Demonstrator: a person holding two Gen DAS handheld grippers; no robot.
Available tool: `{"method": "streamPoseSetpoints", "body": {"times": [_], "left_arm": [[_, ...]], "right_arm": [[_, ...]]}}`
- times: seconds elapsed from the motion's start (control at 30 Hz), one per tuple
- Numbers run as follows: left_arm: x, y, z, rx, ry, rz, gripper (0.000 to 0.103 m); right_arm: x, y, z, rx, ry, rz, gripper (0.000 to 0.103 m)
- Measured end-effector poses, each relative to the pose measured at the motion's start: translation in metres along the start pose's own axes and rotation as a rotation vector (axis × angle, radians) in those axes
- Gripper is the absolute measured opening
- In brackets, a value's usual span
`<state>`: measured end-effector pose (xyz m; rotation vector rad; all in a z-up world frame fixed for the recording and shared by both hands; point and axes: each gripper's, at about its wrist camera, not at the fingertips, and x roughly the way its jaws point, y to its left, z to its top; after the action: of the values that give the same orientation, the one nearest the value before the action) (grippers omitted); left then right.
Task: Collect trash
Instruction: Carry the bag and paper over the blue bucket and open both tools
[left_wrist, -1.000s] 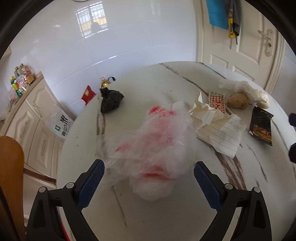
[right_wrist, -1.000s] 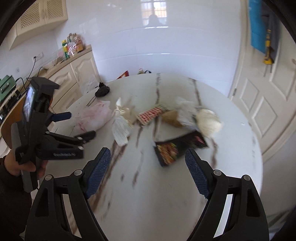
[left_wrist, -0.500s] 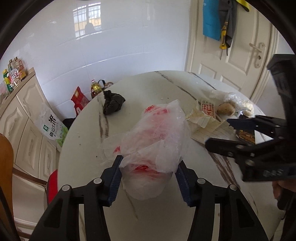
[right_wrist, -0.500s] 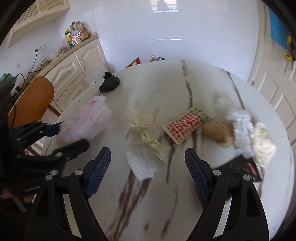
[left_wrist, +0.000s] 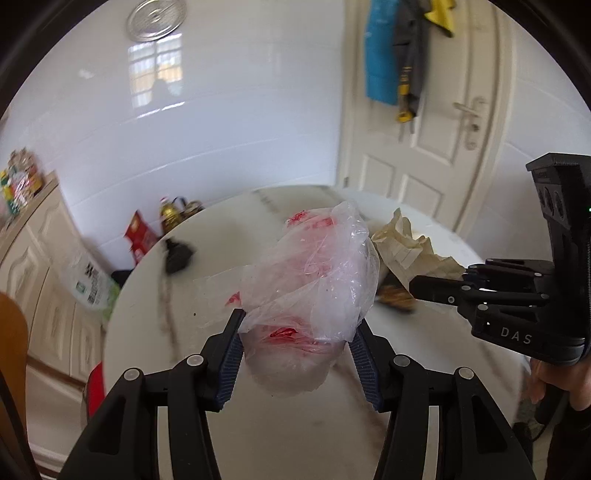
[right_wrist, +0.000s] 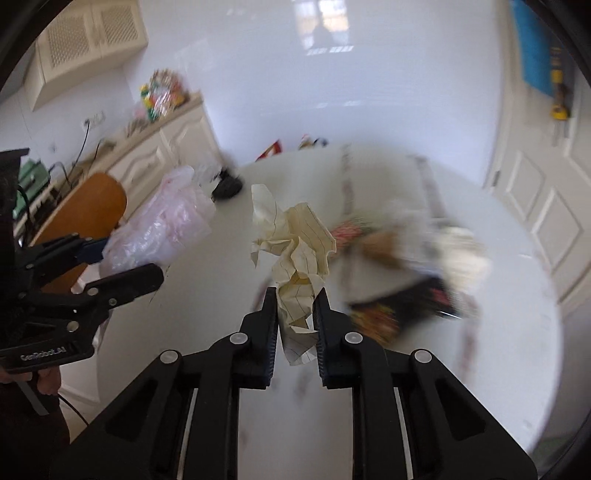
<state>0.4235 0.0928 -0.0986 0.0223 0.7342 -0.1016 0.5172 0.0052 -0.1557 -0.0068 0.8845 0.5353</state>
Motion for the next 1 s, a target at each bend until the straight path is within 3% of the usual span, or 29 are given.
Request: {"method": "streamPoseSetpoints", "body": {"times": [0.27,0.5,0.73,1.0], "left_arm": [[0.006,-0.157,0.016,0.138,-0.016,-0.171,0.051],[0.047,-0.302,0.003,0.263,0.079,-0.301,0.051],[0.121,-0.376,-0.012,0.338,0.213,-0.305,0.052],[0.190,-0.403,-0.008,0.374,0.288,-0.270,0.057]], "right_arm": [[-0.137,-0.093,-0.066,0.136,-0.127,-0.167,0.018],[-0.199,-0.176,-0.143,0.284,-0.139,-0.273,0.018],[-0.202,-0.262,-0.209,0.445,-0.084,-0.306,0.018],[-0.159,-0.326,-0.252,0.564,0.001,-0.279,0.018]]}}
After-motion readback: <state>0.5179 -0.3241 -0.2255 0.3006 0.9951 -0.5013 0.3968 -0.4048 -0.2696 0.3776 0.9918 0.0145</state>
